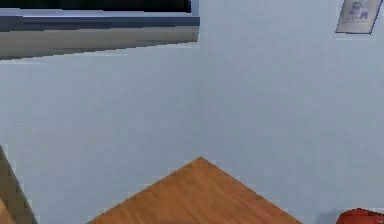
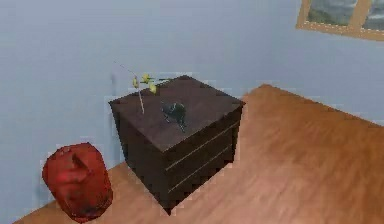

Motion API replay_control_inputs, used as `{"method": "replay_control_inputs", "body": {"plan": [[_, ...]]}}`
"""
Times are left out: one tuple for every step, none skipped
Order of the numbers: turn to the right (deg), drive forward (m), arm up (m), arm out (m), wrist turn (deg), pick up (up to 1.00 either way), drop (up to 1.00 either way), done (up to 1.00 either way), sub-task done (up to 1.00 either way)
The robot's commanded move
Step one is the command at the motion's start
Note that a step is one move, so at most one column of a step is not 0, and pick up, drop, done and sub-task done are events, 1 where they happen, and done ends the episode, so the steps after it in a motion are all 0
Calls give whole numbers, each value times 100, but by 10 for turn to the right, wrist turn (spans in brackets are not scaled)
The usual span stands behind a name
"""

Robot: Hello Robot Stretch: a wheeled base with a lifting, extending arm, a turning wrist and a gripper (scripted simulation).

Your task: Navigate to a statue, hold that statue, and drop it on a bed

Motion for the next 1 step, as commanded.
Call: {"method": "replay_control_inputs", "body": {"plan": [[450, 0, 0, 0, 0, 0, 0, 0, 0]]}}
